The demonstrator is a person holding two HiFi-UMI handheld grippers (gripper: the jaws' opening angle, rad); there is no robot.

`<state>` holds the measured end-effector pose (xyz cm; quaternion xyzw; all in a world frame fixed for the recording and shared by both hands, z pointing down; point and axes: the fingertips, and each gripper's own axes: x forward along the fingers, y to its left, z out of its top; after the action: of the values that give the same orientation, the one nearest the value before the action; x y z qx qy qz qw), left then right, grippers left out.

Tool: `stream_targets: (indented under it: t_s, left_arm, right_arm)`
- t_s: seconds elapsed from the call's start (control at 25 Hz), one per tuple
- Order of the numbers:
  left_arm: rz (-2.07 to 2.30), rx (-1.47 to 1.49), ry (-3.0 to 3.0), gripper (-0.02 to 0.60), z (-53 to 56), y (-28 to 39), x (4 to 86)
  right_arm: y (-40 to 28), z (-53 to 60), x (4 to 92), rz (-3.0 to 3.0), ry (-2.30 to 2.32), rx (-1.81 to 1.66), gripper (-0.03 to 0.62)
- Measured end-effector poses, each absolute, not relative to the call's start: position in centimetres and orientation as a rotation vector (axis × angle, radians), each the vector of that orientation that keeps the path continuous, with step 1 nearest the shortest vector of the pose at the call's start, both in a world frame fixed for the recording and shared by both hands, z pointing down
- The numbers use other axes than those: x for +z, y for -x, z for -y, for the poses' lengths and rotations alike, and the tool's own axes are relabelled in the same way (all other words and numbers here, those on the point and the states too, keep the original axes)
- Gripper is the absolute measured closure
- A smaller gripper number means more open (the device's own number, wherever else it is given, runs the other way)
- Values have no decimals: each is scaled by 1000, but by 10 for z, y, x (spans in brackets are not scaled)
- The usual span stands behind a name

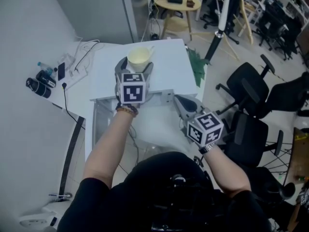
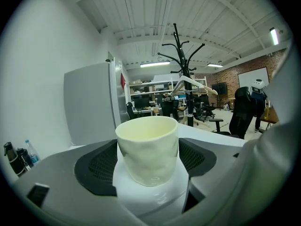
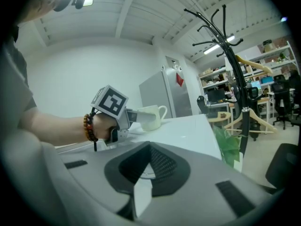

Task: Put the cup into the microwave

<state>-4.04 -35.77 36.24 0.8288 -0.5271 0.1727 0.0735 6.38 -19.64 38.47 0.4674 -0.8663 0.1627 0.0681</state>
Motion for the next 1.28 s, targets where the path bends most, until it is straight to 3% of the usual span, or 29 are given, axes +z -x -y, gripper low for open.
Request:
stream_targets:
  t_s: [0.52,1.28]
  left_arm:
    - [1566,484,-2505,149,371,34,363]
    - [1533,435,-2509,153,376,31,362]
  right_arm:
    - [-69,202,389,2587,-1438,504,577]
    - [-71,203,391,2572,-1461,510,577]
